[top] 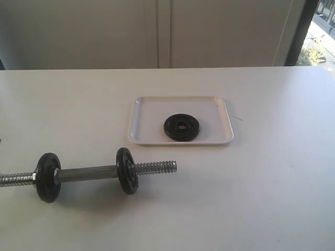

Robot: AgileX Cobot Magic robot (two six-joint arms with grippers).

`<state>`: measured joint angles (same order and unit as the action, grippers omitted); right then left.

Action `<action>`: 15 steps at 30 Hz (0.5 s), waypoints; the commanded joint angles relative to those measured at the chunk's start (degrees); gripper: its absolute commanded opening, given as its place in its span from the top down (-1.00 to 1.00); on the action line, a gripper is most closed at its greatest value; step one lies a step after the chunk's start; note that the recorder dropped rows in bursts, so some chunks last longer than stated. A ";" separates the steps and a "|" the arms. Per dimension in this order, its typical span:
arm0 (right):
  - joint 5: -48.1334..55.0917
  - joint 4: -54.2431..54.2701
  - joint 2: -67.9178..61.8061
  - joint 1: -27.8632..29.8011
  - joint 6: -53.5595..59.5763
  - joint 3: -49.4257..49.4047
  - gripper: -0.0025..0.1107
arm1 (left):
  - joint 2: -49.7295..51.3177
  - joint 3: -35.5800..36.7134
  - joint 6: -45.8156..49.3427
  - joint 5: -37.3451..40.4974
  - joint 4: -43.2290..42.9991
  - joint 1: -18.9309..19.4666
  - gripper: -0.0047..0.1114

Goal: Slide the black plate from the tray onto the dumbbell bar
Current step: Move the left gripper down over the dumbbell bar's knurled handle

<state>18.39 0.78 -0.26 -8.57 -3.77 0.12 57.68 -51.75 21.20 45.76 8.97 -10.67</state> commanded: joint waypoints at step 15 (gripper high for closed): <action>-0.46 -0.36 0.26 -0.19 0.03 -0.12 0.93 | 22.68 -11.63 17.09 15.16 -1.93 -15.79 0.92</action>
<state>18.39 0.78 -0.26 -8.57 -3.77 0.12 79.00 -63.15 30.70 59.21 5.05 -25.13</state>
